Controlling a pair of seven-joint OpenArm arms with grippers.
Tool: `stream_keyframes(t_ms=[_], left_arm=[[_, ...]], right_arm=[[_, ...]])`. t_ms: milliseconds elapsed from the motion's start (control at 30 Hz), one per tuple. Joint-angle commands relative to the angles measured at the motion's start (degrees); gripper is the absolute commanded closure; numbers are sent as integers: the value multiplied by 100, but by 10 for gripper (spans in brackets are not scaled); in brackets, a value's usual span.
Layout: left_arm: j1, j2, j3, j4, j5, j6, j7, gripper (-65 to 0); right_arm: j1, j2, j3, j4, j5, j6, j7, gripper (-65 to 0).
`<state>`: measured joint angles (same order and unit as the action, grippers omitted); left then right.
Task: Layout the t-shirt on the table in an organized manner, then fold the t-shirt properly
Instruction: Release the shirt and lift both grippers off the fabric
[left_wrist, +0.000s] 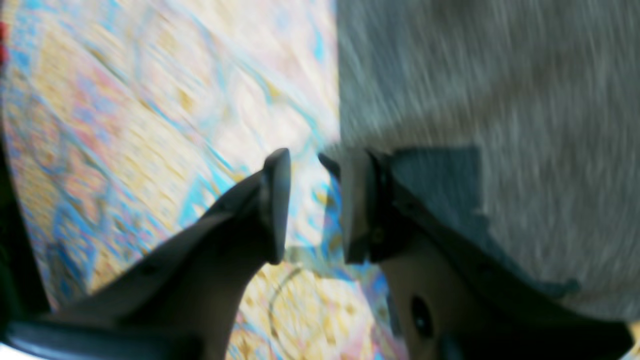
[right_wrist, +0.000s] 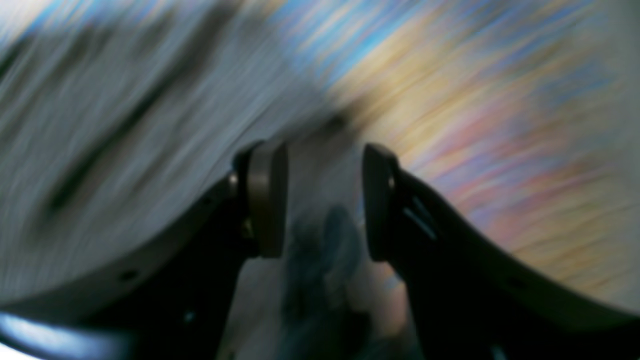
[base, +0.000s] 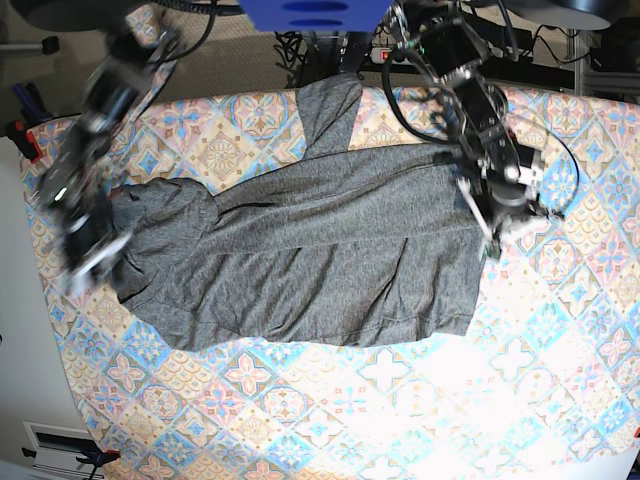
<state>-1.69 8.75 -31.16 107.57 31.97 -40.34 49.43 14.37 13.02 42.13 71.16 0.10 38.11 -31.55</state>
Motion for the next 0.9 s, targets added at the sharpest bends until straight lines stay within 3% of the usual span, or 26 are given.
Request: stream_keyframes(t_ms=[0,167,433,600,700,867], left_arm=[[-213,25,34,113,-27,34,-68,-221],[-714,25,43,69,-27,34,-59,-343],[-1066,-9,448,-537,8,34,-51,-345],[-573,25,632,17,-19,34,-51,-345],[-99,25,650,316,-89,34,-68,-345],[763,25,597,711,-836,34,-68,-345]], right_arm=[[141,-31,-50,-87,91,115,65,-234],[668,136,-209,-650,91,115,83,-234],[1029,162,-463,-1309,82,115,355,-234],[985,162,-376,-1265,82,115,329,-233],[545,153,29,-878,82,115,311,-233],[-17,118,679,80,100,115,302,-233]])
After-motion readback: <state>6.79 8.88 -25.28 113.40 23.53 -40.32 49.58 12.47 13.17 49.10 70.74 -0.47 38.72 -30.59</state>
